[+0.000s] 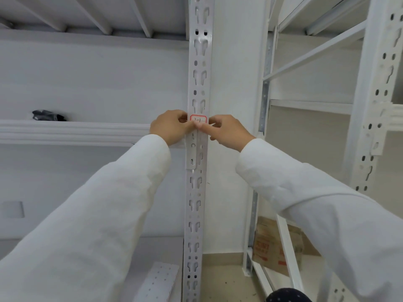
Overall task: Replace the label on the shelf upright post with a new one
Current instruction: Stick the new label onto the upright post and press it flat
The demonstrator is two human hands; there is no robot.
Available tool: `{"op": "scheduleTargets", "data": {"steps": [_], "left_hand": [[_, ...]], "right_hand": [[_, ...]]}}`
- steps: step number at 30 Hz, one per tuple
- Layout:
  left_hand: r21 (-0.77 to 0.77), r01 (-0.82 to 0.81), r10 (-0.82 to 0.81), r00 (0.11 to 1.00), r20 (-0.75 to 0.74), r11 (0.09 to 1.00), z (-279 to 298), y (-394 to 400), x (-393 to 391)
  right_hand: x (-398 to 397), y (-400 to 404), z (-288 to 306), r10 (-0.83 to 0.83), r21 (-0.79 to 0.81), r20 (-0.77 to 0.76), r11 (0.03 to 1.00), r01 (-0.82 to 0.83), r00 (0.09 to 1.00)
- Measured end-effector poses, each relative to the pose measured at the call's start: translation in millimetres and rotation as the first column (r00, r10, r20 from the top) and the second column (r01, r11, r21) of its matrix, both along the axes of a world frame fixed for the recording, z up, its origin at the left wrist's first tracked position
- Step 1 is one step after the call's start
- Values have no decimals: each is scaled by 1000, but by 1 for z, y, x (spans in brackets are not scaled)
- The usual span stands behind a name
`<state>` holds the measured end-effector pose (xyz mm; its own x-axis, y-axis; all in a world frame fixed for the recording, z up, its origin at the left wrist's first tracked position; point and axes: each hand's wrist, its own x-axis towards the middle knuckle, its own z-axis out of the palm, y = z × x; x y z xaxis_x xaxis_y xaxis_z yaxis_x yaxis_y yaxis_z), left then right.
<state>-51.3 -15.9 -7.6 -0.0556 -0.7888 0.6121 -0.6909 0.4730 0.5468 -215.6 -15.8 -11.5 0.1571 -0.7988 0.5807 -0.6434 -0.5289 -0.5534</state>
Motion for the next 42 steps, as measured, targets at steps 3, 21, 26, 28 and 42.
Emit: {"op": "scheduleTargets", "data": {"steps": [3, 21, 26, 28, 42], "left_hand": [[8, -7, 7, 1000, -3, 1000, 2, 1, -2], [15, -30, 31, 998, -50, 999, 6, -8, -3], [25, -20, 22, 999, -44, 999, 7, -6, -3], [35, -10, 11, 1000, -25, 999, 8, -5, 0], [135, 145, -136, 988, -76, 980, 10, -7, 9]], "right_hand": [[7, -7, 1, -23, -19, 37, 1000, 24, 999], [10, -10, 13, -18, 83, 124, 997, 8, 992], [1, -6, 16, 58, 103, 26, 993, -61, 998], [0, -3, 18, 81, 151, 31, 985, -85, 996], [34, -2, 16, -71, 77, 246, 996, 54, 967]]}}
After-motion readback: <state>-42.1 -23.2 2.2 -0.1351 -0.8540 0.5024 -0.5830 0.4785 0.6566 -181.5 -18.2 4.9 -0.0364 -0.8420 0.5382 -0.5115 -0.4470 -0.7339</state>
